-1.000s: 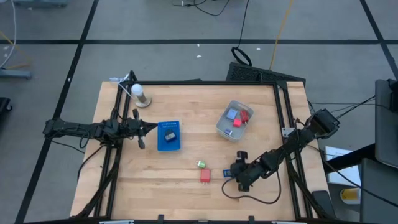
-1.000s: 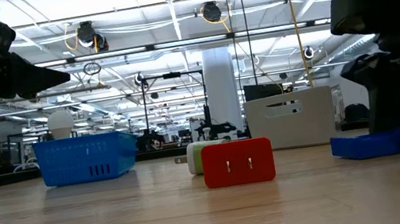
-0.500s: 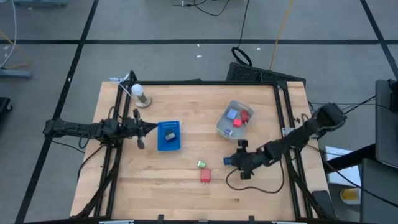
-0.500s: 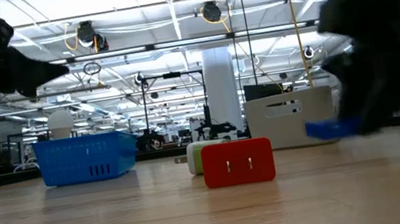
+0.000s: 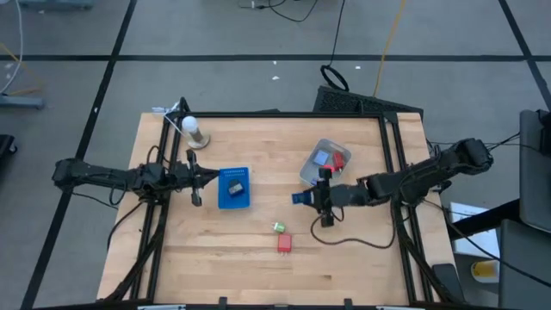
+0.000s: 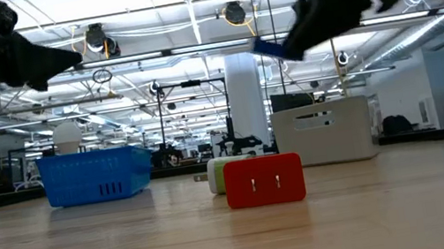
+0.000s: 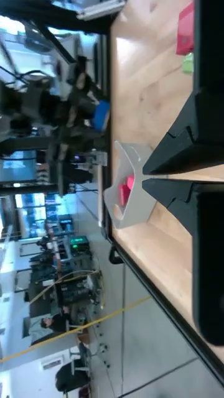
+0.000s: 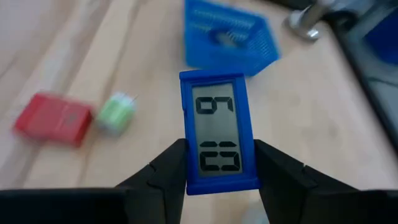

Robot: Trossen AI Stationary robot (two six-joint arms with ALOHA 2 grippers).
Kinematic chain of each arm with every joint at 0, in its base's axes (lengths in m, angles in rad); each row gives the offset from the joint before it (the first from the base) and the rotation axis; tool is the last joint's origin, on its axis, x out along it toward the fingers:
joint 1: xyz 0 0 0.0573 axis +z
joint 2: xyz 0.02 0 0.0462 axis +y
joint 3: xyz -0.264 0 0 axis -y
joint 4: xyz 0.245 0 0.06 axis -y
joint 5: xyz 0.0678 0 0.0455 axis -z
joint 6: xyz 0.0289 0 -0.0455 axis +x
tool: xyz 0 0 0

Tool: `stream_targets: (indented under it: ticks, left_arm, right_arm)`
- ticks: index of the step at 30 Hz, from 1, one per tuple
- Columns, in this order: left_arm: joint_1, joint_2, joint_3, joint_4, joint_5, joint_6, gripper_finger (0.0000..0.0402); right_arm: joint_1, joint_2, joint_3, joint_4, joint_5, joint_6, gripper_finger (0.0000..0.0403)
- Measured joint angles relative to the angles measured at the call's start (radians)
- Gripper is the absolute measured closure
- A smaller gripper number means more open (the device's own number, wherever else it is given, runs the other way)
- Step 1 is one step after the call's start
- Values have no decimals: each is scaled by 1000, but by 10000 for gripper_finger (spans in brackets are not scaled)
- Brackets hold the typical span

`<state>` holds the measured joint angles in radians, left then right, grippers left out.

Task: Pick & Place Office items
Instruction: Put the blue digital clock into the blue bin

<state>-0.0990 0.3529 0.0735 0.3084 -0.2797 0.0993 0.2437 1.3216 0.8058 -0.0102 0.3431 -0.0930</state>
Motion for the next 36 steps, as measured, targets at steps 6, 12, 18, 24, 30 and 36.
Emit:
stream_targets:
  ticks: [6,12,18,24,30,36]
  left_arm:
    - [-31,265,157,-3,-10,75,325]
    - [-46,475,313,-3,1,109,234]
    - [-77,647,449,-14,11,143,141]
    - [-78,778,560,-22,-18,159,77]
    - [-78,880,629,-29,-43,205,44]
    - [-74,945,668,-30,-43,217,39]
  right_arm:
    - [-93,-2,7,92,-2,-78,253]
    - [-134,-3,-12,246,-4,-170,253]
    - [-140,8,-12,295,-7,-212,253]
    - [-128,50,-36,308,-6,-211,253]
    - [-129,68,-77,383,-4,-215,252]
    - [-125,58,-77,440,-26,-241,253]
